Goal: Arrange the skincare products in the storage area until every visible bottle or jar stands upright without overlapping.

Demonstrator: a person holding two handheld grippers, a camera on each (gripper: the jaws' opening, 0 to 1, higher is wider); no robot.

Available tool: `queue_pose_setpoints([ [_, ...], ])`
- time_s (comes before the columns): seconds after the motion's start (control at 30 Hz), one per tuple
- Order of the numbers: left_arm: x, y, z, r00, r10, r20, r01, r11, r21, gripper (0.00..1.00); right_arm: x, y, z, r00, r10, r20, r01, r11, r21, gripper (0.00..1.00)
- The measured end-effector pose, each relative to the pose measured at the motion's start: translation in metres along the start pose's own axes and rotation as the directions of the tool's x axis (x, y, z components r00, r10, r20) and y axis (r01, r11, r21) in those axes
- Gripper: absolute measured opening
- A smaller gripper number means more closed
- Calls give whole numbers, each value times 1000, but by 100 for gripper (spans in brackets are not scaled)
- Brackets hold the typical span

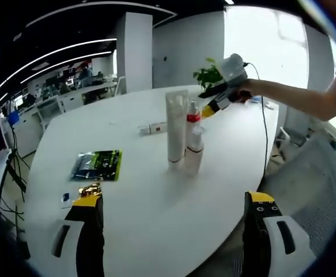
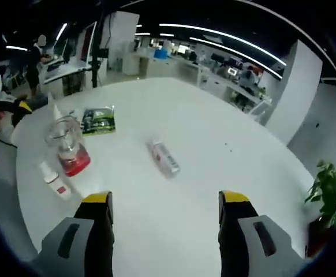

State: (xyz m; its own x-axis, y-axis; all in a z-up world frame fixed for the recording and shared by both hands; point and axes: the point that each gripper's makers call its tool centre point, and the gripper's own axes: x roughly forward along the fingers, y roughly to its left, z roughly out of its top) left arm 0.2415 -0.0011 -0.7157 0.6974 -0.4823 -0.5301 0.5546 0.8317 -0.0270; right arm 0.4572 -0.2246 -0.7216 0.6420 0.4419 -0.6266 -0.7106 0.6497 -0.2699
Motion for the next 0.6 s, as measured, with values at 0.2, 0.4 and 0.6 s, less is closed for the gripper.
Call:
queue_pose_setpoints([
  [0.2, 2, 0, -1, 1000, -3, -7, 3, 1000, 7, 99, 33, 0, 10, 999, 33, -15, -33, 999, -22, 61],
  [0.4, 3, 3, -3, 1000, 2, -10, -2, 1000, -6, 99, 58, 10, 19, 995, 99, -23, -99, 995, 1, 57],
  [0.6, 5, 4, -4, 1000, -1, -17, 1, 1000, -10, 99, 81, 17, 21, 988, 141, -62, -143, 989, -34, 55],
])
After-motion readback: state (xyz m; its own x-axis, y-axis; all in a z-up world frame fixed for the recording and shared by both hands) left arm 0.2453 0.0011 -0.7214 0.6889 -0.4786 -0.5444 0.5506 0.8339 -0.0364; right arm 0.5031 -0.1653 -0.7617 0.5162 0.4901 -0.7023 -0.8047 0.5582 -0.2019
